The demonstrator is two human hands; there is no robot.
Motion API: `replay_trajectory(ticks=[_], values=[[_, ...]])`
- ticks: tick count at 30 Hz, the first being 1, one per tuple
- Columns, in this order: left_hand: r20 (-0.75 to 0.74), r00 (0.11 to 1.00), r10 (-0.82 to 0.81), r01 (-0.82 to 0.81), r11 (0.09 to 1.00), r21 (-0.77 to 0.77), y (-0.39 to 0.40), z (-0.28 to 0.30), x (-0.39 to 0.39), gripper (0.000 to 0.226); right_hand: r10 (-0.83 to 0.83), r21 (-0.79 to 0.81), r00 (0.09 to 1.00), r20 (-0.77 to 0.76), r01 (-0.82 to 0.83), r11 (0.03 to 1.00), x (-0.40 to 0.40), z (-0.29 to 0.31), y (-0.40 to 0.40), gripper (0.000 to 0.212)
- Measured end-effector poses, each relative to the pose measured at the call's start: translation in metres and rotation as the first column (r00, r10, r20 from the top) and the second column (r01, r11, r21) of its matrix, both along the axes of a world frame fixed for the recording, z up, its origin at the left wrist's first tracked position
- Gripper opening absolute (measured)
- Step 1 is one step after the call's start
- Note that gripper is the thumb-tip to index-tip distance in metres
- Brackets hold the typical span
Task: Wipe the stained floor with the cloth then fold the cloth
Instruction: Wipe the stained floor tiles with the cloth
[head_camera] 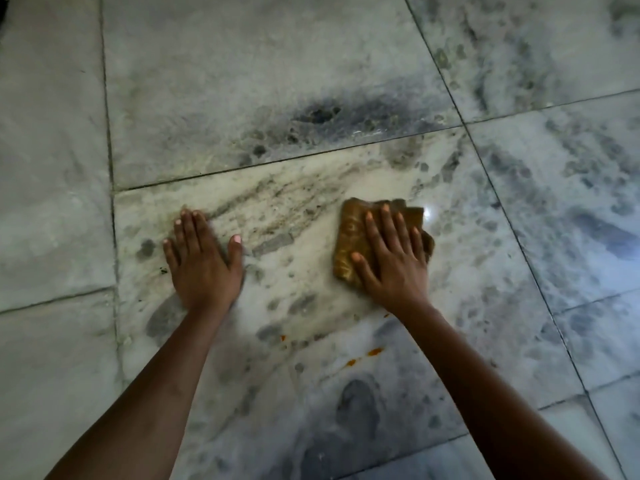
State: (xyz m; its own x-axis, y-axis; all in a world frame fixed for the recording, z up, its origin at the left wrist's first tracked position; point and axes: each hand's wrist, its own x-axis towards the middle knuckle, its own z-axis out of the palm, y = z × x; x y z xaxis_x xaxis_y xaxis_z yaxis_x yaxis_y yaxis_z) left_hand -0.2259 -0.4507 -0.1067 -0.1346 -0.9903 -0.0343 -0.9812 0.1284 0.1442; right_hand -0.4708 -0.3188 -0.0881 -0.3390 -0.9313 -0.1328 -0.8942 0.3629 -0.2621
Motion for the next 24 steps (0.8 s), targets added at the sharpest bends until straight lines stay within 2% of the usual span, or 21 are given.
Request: replay_trajectory(ticks=[3, 8, 10, 13, 15, 18, 21, 24], values=[[0.007, 1.000, 0.001, -0.001, 1.000, -0.004, 0.001, 0.000, 0.000, 0.077, -0.171, 0.025, 0.985, -0.033, 0.172, 0.985, -0.023, 0.002, 0.022, 0.072], [-0.006, 1.000, 0.010, -0.010, 1.000, -0.001, 0.000, 0.000, -0.001, 0.077, -0.516, 0.037, 0.857, -0.002, 0.515, 0.856, -0.049, -0.001, -0.061, 0.067], [-0.023, 1.000, 0.000, 0.000, 1.000, 0.001, 0.000, 0.001, -0.002, 0.077, -0.472, 0.057, 0.882, -0.001, 0.471, 0.880, -0.039, 0.001, -0.086, 0.066], [-0.049, 0.999, 0.009, -0.009, 1.000, 0.003, 0.001, -0.001, -0.001, 0.076, -0.191, 0.037, 0.982, -0.002, 0.191, 0.981, -0.006, 0.002, -0.077, 0.068], [-0.048, 0.999, 0.000, 0.000, 1.000, 0.006, 0.001, -0.002, -0.001, 0.076, -0.065, 0.028, 0.998, 0.010, 0.065, 0.997, 0.010, 0.003, -0.044, 0.068], [-0.046, 0.999, -0.003, 0.003, 1.000, 0.000, 0.001, -0.002, 0.000, 0.075, -0.110, 0.062, 0.994, 0.013, 0.109, 0.992, 0.005, 0.007, 0.019, 0.070], [-0.054, 0.999, 0.008, -0.007, 1.000, 0.022, 0.000, 0.001, -0.001, 0.072, -0.232, 0.119, 0.973, -0.018, 0.233, 0.965, 0.000, 0.010, 0.078, 0.073], [-0.042, 0.999, 0.013, -0.010, 0.997, 0.070, 0.001, 0.007, -0.003, 0.072, -0.388, 0.161, 0.922, -0.004, 0.384, 0.909, 0.011, 0.010, 0.097, 0.074]])
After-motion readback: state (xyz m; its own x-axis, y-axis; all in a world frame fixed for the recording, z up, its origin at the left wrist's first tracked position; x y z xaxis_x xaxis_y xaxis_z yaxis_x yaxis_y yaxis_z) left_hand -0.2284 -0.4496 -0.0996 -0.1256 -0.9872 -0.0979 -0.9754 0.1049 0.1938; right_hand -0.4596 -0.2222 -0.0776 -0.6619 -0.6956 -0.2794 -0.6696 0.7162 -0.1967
